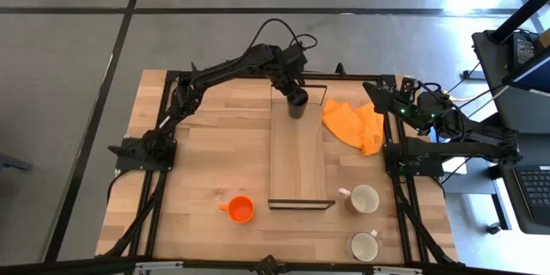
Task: Stack small to large cups/mugs on shelf
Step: Put the black cup on the shelf, then put the red pattern mug align with the black cup on the shelf
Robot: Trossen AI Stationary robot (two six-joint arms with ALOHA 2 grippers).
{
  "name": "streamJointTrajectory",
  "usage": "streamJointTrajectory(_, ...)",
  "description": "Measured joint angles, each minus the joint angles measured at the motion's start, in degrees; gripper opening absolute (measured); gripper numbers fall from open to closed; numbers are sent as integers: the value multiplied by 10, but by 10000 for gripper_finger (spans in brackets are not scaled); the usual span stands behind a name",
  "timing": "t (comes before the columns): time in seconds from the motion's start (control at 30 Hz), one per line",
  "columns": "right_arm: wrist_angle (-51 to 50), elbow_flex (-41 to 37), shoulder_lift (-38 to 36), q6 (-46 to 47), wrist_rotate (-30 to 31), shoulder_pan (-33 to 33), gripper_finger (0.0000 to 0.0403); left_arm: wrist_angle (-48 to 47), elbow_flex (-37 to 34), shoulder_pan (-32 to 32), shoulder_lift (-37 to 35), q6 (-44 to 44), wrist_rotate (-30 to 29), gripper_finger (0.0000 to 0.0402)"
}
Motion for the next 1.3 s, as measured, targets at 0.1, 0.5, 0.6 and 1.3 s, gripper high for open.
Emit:
streamJointTrajectory(0.1,-1,0,0,0,0,0,110,0,0,0,0,-1,0,35)
streamJointTrajectory(0.5,-12,0,0,-3,0,0,110,9,0,1,-25,-2,-19,38)
streamJointTrajectory(0.6,-23,0,0,-3,0,0,110,20,1,1,-44,-5,-20,41)
streamJointTrajectory(1.3,-187,25,90,23,-244,46,98,0,-4,-134,-97,86,-20,39)
